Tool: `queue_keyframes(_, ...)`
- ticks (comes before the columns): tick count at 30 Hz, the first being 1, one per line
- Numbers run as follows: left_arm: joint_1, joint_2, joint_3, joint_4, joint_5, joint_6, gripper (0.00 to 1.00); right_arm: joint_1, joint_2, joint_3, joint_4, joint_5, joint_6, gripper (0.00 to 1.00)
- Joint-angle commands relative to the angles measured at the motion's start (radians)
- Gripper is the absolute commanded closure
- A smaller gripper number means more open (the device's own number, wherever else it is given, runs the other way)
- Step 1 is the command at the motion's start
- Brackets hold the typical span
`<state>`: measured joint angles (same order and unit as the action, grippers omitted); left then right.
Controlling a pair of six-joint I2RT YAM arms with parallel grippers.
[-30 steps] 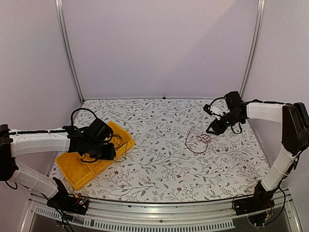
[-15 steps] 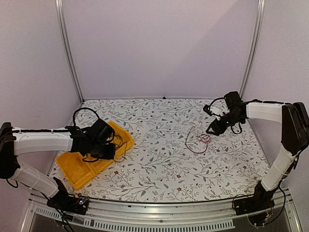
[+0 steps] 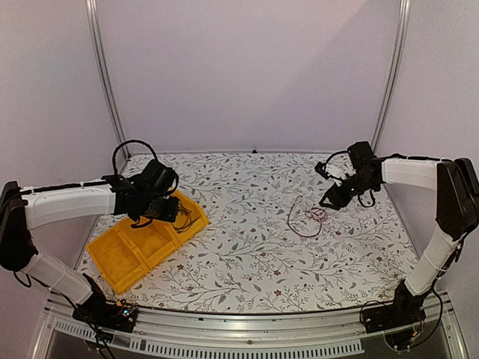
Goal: Untangle the cables
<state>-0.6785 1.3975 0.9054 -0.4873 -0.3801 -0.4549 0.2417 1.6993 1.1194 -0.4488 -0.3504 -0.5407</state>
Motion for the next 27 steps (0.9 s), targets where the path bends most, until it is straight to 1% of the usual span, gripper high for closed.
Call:
queue_keyframes(1,0.049,0.066,0.035,0.01,-0.087,0.109,1.0,-0.004,0.007,0.021,-0.007,-0.005,-0.011,0.42)
queue_keyframes(6,0.089,0.125,0.044,0.056,-0.128,0.152,1.0,-0.005,0.006,0.021,-0.005,-0.004,-0.013,0.42)
queue_keyframes(11,0.121,0.165,0.061,0.137,-0.112,0.198,1.0,-0.005,0.016,0.021,-0.007,-0.005,-0.015,0.42)
queue_keyframes(16,0.127,0.231,0.099,0.097,-0.044,0.203,0.99,-0.005,0.016,0.022,-0.008,-0.005,-0.015,0.42)
queue_keyframes(18,0.127,0.234,0.099,0.078,-0.033,0.194,0.94,-0.005,0.016,0.021,-0.008,-0.006,-0.016,0.42)
queue_keyframes(22,0.127,0.206,0.106,0.024,-0.023,0.172,0.74,-0.005,0.022,0.021,-0.008,-0.014,-0.019,0.42)
queue_keyframes(23,0.127,0.188,0.108,0.012,-0.016,0.17,0.64,-0.005,0.025,0.023,-0.01,-0.018,-0.02,0.42)
queue_keyframes(24,0.127,0.167,0.113,-0.001,-0.009,0.174,0.51,-0.005,0.032,0.026,-0.017,-0.02,-0.02,0.42)
queue_keyframes(25,0.126,0.145,0.126,-0.018,-0.006,0.178,0.11,-0.005,0.035,0.032,-0.023,-0.024,-0.019,0.42)
queue_keyframes(26,0.126,0.121,0.144,-0.047,-0.019,0.182,0.02,-0.005,0.04,0.036,-0.028,-0.031,-0.019,0.42)
queue_keyframes(27,0.126,0.1,0.166,-0.074,-0.042,0.185,0.01,-0.005,0.045,0.038,-0.031,-0.037,-0.019,0.42)
